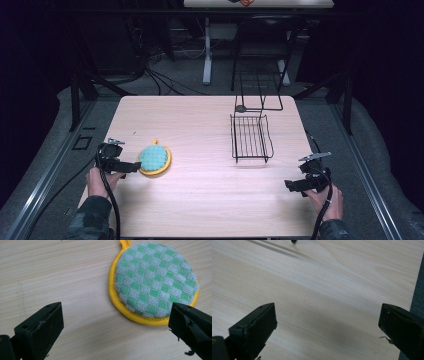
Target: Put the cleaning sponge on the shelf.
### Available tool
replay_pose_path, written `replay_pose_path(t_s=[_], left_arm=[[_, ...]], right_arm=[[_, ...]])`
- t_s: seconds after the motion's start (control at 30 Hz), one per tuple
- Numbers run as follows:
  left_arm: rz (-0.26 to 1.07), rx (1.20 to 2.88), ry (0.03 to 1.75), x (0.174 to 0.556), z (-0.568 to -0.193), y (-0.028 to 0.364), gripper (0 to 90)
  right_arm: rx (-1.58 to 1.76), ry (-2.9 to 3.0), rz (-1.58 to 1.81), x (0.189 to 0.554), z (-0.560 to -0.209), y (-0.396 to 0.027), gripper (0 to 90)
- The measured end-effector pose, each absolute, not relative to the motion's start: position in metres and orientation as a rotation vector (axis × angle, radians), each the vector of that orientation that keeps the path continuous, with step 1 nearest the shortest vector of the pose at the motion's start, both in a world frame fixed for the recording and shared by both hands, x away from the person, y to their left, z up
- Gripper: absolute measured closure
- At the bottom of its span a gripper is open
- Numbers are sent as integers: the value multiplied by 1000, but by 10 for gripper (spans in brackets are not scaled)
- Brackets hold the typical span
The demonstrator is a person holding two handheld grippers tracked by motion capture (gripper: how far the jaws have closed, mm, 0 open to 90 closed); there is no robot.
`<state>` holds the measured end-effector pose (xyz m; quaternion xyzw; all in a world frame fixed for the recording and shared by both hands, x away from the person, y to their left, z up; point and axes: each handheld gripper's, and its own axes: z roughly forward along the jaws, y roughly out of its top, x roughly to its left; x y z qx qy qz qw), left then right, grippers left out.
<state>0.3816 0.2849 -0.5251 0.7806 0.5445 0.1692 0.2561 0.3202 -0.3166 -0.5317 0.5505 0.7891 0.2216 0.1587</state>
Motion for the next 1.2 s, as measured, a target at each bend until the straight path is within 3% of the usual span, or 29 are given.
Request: replay_pose_path(t_s=[0.4, 0.63, 0.87, 1.2], left_arm=[[448, 2160, 1404, 391, -523, 262, 0], [433, 2088, 1431, 401, -523, 264, 0], [414, 2123, 1449, 414, -532, 257, 5], [388, 2158, 1459, 426, -544, 254, 210]], right_arm=[[1561, 2276, 622, 321, -531, -313, 13], [1558, 2286, 622, 322, -532, -311, 13], [1552, 2287, 630, 322, -532, -309, 14], [1552, 2290, 624, 322, -533, -310, 17]])
